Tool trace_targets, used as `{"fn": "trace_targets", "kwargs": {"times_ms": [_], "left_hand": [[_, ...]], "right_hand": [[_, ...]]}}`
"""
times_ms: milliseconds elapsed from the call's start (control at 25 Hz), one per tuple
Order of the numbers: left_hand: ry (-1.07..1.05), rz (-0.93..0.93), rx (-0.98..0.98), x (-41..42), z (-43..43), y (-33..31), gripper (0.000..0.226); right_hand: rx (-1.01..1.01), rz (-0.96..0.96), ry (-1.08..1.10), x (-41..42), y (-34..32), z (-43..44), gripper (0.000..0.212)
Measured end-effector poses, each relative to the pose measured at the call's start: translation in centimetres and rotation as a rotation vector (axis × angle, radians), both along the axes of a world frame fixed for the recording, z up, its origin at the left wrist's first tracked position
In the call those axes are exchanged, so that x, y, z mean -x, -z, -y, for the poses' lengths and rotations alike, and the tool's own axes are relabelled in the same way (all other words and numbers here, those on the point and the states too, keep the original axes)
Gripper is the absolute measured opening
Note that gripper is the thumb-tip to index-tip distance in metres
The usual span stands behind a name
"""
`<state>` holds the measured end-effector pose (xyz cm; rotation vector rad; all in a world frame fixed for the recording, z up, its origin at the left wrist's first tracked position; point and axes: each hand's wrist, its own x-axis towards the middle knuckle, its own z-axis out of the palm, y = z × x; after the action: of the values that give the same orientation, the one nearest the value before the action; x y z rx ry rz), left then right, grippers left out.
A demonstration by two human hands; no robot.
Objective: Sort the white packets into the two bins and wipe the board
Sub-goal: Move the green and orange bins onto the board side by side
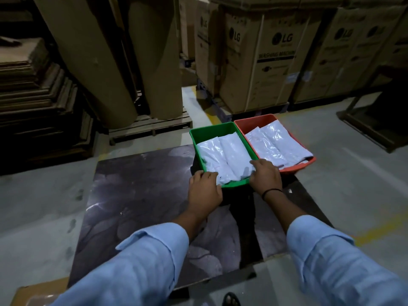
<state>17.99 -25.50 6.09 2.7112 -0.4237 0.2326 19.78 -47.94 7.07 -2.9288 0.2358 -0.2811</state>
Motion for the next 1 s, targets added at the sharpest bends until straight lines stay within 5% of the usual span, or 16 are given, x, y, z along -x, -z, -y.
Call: {"fn": "trace_targets", "kwargs": {"times_ms": [240,640,840,1000], "left_hand": [[-0.058,-0.028,-0.169,-3.9,2.1,0.4,0.035],[-0.152,-0.019,-0.287,-3.5,-2.8,1.3,0.042],[-0.209,0.025,-0.267,-0.9,-10.7,2.1,0.060],[-0.326,-0.110,-0.219,1.5,-17.4,2.0,0.083]], "right_hand": [[0.073,-0.085,-0.096,-4.7,1.1,2.3,0.047],[-0.007,0.056,-0.215,-4.5,2.8,-1.7,0.032],[-0.096,-0.064,-0.352,-2.8,3.3,-8.6,0.068],[-0.052,-0.199,-0.512,-2.0,2.3,-14.7,0.091]]}}
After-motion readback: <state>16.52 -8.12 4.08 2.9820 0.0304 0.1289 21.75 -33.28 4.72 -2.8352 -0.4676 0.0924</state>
